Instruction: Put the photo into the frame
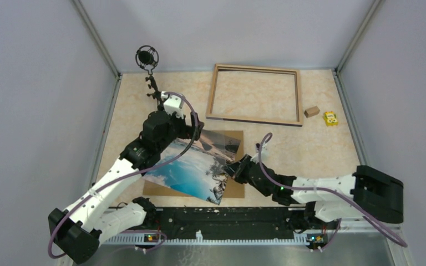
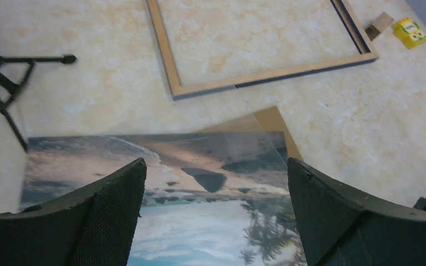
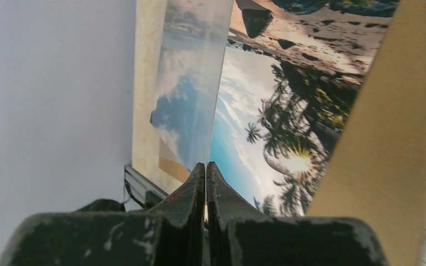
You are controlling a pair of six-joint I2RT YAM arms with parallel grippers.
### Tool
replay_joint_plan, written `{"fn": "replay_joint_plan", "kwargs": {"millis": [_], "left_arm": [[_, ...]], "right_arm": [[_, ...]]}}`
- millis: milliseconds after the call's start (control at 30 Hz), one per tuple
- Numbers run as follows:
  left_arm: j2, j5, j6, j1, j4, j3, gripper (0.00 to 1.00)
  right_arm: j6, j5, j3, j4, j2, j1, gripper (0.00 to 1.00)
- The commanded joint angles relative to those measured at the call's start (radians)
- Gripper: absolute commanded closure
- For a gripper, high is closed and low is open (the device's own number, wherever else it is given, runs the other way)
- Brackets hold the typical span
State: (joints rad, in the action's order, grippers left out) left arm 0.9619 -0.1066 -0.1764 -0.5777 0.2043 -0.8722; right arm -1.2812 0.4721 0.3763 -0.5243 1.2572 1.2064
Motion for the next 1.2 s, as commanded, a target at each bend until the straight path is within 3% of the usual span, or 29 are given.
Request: {"fn": "replay_joint_plan", "kwargs": {"millis": [0,133,200,267,367,533,667,833,1000,1167], "left_arm": [[0.011,0.148,-0.239,-0.003,0.019,0.086,0.02],[0.07,0.224,-0.324,-0.002,0.013,0.182,0.02],[0.102,0.265,-0.331,-0.003,0.017,0.206,0.02],[0.126,0.281,-0.349,-0.003,0.032,0.223,0.02],[0.124,0.268,-0.403,-0.003,0.027,0.277,0.02],[0.042,0.26,-0.504,-0.003,-0.066,0.438,0.02],[0.006,0.247,-0.533,-0.003,-0.104,0.505,0.02],[0.017,0.208,-0.527,-0.002,-0.089,0.524,0.02],[0.024,0.201,-0.525,-0.002,-0.093,0.539,0.02],[0.011,0.195,-0.512,-0.001,-0.104,0.566,0.02]], "right_arm": [[0.099,-0.037,-0.069,0.234,-0.194,-0.019,1.0],[0.131,-0.175,-0.278,0.21,-0.46,-0.096,1.0],[0.142,-0.205,-0.334,0.289,-0.589,-0.13,1.0],[0.178,-0.219,-0.361,0.353,-0.714,-0.141,0.99],[0.208,-0.194,-0.371,0.503,-0.884,-0.144,0.85],[0.217,-0.212,-0.397,0.595,-1.023,-0.177,0.81],[0.219,-0.234,-0.367,0.597,-0.926,-0.192,0.82],[0.235,-0.252,-0.214,0.584,-0.595,-0.198,0.71],[0.266,-0.427,-0.127,0.397,-0.341,-0.286,0.53],[0.273,-0.546,-0.115,0.332,-0.265,-0.38,0.38]]}}
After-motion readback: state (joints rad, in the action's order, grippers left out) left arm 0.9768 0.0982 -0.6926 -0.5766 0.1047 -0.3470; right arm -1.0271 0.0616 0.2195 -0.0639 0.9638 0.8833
